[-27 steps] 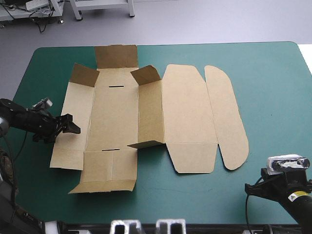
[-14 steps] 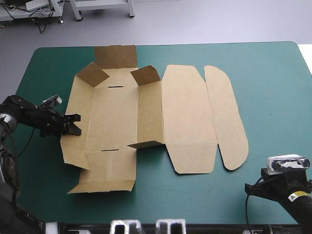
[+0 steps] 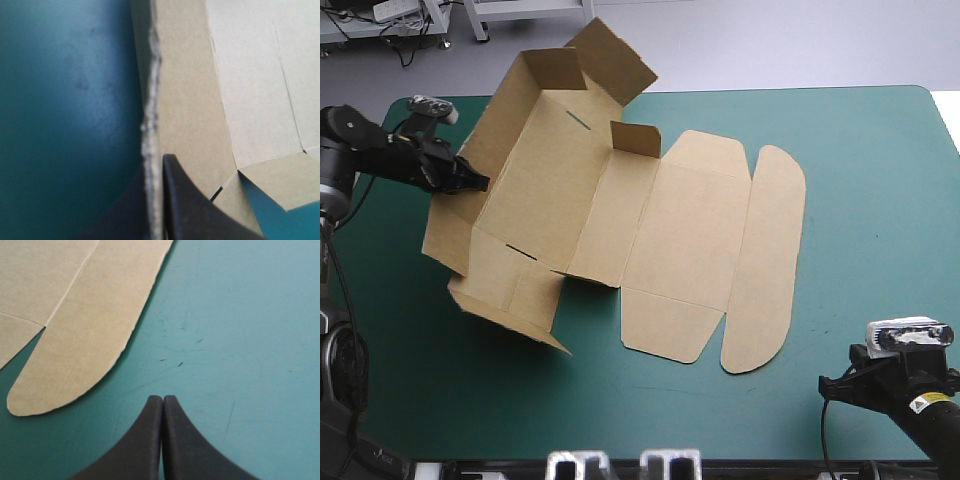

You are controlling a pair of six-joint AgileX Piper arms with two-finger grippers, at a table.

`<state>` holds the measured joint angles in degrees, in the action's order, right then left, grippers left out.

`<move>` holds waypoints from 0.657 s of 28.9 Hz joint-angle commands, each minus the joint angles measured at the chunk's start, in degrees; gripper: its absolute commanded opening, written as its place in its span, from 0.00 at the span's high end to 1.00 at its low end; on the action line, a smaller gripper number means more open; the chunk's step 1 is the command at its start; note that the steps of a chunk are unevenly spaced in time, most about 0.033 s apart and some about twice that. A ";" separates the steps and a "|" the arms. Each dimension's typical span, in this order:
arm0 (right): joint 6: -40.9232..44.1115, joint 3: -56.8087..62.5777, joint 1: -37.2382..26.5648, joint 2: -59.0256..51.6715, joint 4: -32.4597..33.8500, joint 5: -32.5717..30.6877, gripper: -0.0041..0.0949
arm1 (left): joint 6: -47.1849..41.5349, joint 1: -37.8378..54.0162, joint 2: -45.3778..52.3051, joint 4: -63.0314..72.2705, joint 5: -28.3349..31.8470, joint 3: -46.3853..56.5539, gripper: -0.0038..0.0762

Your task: Fold the box

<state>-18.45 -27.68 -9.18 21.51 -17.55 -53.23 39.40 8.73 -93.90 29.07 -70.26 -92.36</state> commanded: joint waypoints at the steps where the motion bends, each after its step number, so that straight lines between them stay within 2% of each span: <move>1: -0.23 -1.55 -0.03 0.58 -1.99 2.56 0.98 | 6.77 -8.20 2.66 -1.94 1.95 -5.31 0.96; 7: -0.23 -1.66 -0.03 0.58 -1.89 1.63 0.98 | 13.97 -20.99 2.78 -10.73 8.19 -6.60 0.96; 15: -0.67 -5.16 -0.03 0.65 -0.27 0.86 0.98 | 25.75 -33.35 2.78 -13.97 11.54 -6.60 0.96; 19: -0.45 -9.59 -0.03 2.42 1.21 1.00 0.98 | 27.49 -39.31 2.78 -16.83 14.98 -6.60 0.96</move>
<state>-18.62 -33.02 -9.18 21.84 -16.47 -55.18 65.31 -27.27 -93.84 12.21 -60.16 -96.94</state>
